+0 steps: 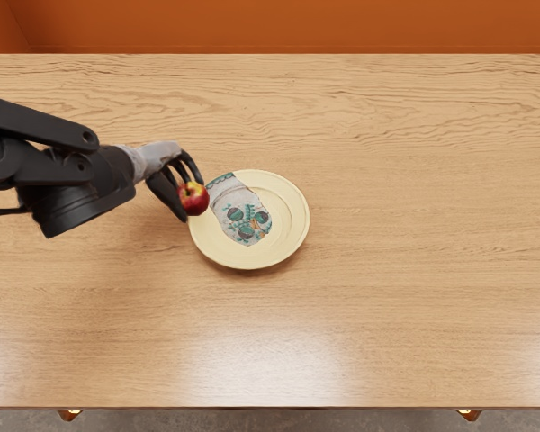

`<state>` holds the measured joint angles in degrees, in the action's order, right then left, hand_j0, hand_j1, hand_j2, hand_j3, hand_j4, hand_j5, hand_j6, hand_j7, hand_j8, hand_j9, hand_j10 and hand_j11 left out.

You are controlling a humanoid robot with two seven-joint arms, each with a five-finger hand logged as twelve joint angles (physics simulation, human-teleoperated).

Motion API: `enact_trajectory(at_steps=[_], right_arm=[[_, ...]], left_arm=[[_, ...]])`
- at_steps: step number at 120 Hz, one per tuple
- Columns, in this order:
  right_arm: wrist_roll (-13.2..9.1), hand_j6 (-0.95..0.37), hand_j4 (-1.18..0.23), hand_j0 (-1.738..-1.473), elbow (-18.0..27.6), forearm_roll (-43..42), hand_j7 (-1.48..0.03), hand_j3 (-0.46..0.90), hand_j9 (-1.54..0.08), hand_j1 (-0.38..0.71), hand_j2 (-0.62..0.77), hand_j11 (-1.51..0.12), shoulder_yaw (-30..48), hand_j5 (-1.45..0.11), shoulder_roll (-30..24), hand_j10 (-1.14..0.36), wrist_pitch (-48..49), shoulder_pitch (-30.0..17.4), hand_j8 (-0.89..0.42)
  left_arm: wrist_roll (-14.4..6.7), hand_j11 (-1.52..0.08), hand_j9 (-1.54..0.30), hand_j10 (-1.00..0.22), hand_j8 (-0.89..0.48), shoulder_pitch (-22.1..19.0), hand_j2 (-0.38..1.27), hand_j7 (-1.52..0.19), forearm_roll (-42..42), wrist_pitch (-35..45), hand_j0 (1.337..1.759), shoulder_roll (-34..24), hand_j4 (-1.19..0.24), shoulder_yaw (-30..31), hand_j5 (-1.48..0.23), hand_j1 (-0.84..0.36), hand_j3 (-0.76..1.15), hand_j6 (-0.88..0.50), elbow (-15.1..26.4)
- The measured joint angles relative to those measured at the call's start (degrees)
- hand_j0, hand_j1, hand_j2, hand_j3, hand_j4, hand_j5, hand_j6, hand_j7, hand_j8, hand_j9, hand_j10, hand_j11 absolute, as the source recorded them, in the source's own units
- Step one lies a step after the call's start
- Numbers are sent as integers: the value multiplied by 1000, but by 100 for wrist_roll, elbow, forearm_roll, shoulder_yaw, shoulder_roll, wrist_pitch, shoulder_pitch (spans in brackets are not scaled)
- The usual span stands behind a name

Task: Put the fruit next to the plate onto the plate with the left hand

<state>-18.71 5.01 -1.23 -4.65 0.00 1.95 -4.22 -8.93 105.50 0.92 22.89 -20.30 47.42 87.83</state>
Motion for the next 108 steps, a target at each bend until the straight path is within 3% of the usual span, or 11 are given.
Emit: enact_trajectory(at_steps=[17,40,64,72,86,95,104,108], right_arm=[[-1,-1,-1,-1658,0,0,0,0,0,-349,0,0,0,0,0,0,1,0,-1],[-1,-1,-1,-1658,0,0,0,0,0,-349,0,0,0,0,0,0,0,0,-1],[-1,-1,-1,-1658,0,0,0,0,0,-349,0,0,0,0,0,-1,-1,0,-1],[-1,-1,-1,-1658,0,0,0,0,0,-349,0,0,0,0,0,-1,0,0,-1],[-1,-1,-1,-1658,0,0,0,0,0,-349,0,0,0,0,0,0,0,0,-1],[-1,-1,-1,-1658,0,0,0,0,0,-349,0,0,0,0,0,0,0,0,-1],[-1,-1,-1,-1658,-1,0,0,0,0,-349,0,0,0,0,0,0,0,0,-1],[-1,-1,-1,-1658,0,0,0,0,0,-349,0,0,0,0,0,0,0,0,-1]], left_arm=[[-13,-758,-759,-587,-595,84,307,-760,241,-42,1658,272,-565,-11,-763,-316,0,-500,-13],[-14,-324,-325,-251,-254,285,125,-325,316,-89,1658,152,-243,-29,-326,63,0,-217,-18],[3,-133,-133,-103,-105,451,49,-134,324,-1057,1658,-1221,-100,-12,-134,231,0,-91,-83],[18,-101,-101,-79,-80,94,36,-102,325,-1795,1658,-1721,-76,4,-102,259,0,-70,-440],[33,-65,-65,-51,-52,-669,22,-66,315,-2948,1658,-2160,-50,7,-66,291,0,-46,-1495],[37,-51,-51,-40,-40,-1207,16,-51,294,-3335,1658,-2273,-39,-65,-51,304,0,-37,-2220],[37,-41,-41,-32,-33,-1275,12,-41,276,-3602,1658,-2585,-31,-210,-41,313,0,-30,-2738],[35,-37,-38,-29,-30,-1614,11,-38,263,-3777,1658,-2669,-29,-409,-38,315,0,-27,-2963]])
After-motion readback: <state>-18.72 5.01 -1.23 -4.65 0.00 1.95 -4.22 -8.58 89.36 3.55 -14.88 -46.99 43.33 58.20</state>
